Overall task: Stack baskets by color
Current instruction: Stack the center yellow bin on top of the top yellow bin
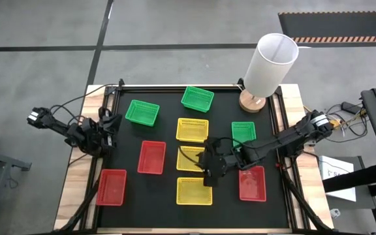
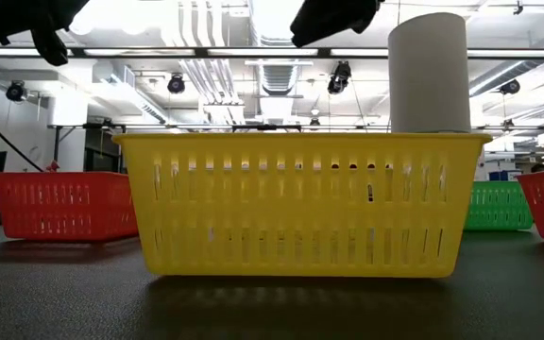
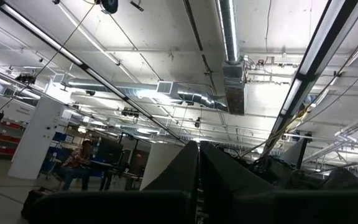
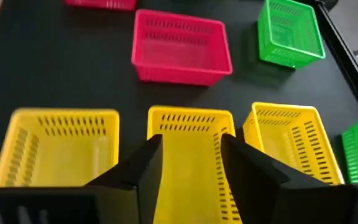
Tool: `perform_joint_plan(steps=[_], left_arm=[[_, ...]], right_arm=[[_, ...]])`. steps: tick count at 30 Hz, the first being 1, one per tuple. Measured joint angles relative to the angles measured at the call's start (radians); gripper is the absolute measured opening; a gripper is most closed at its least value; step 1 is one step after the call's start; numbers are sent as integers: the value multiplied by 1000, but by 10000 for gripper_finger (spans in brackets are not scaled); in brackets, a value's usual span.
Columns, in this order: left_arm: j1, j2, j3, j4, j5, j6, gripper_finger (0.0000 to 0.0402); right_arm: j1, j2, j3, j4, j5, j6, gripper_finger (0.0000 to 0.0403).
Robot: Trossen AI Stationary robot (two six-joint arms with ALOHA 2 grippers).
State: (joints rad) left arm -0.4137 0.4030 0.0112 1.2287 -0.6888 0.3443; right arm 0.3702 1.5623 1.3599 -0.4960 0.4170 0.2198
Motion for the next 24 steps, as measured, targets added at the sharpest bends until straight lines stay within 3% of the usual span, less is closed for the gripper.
perform_joint_plan(steps=[9,16,20,24], left_arm=[[0,21,7,-4,0,-12,0],[0,28,24,19,67,-224,0],[0,40,24,18,130,-282,0],[0,41,23,8,138,-313,0]], right_arm=[[20,11,-41,63,-7,-29,169],[8,22,-70,165,-5,-98,169],[8,45,-77,194,-5,-185,169],[-4,42,-48,200,-23,-143,169]])
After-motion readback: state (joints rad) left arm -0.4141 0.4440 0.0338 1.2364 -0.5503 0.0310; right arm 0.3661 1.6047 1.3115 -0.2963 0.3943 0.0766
